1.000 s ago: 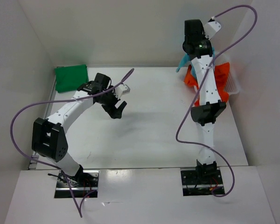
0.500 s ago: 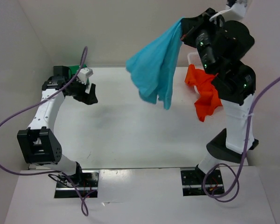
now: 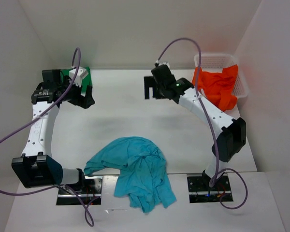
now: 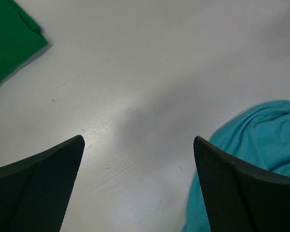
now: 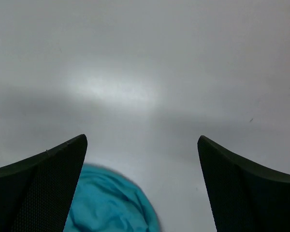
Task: Fold and stack the t-shirts
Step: Move the tshirt to the center of the board, then flatten out the tshirt
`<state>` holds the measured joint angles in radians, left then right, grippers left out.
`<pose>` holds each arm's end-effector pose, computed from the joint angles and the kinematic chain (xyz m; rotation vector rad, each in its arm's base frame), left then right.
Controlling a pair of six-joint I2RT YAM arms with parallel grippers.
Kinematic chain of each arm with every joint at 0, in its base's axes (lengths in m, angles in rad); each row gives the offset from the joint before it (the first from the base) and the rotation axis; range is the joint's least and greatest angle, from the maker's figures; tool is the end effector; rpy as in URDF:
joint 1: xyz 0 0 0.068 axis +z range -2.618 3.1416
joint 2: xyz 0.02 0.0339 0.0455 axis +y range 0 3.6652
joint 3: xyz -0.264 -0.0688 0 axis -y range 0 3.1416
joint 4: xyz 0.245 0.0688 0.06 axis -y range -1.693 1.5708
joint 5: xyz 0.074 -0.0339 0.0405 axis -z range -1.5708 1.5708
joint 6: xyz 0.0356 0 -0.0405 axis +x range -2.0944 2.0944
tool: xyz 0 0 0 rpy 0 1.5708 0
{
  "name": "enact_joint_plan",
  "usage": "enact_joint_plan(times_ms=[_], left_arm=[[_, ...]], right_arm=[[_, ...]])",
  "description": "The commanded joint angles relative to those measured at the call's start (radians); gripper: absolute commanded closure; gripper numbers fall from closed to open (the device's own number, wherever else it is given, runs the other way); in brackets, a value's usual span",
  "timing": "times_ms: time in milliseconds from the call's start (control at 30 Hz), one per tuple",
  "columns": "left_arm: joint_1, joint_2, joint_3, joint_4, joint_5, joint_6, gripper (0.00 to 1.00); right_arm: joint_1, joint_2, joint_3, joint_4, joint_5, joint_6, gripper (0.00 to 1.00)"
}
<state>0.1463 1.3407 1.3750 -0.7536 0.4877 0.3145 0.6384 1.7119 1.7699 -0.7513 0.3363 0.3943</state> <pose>0.2813 0.0246 0.3694 0.4311 2.1661 -0.3043 0.3130 0.2176 0.3802 -0.0947 2.2228 0.1864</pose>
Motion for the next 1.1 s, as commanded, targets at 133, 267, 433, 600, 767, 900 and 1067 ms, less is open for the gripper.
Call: enact_joint_plan(times_ms=[133, 267, 433, 600, 767, 900, 1067], left_arm=[[-0.001, -0.078, -0.04, -0.035, -0.075, 0.038, 0.0], [0.012, -0.113, -0.05, -0.035, -0.086, 0.038, 0.0], [0.048, -0.114, -0.05, -0.035, -0.086, 0.011, 0.0], [0.059, -0.144, -0.071, -0.055, -0.067, 0.011, 0.0], [0.059, -0.164, -0.093, -0.055, -0.077, 0.02, 0.0], [0.059, -0.175, -0.102, -0.055, -0.066, 0.02, 0.0], [0.059, -0.175, -0.102, -0.055, -0.057, 0.02, 0.0]], right_arm=[[0.201, -0.224, -0.374, 0.104, -0.329, -0.048, 0.0], [0.438, -0.091, -0.452, 0.006, -0.234, 0.001, 0.0], [0.642, 0.136, -0.432, -0.003, -0.151, 0.025, 0.0], [0.684, 0.241, -0.435, -0.003, -0.141, 0.035, 0.11], [0.684, 0.215, -0.463, -0.014, -0.07, 0.081, 1.0], [0.653, 0.14, -0.376, -0.11, 0.067, 0.113, 1.0], [0.465, 0.051, -0.224, -0.135, 0.165, 0.025, 1.0]])
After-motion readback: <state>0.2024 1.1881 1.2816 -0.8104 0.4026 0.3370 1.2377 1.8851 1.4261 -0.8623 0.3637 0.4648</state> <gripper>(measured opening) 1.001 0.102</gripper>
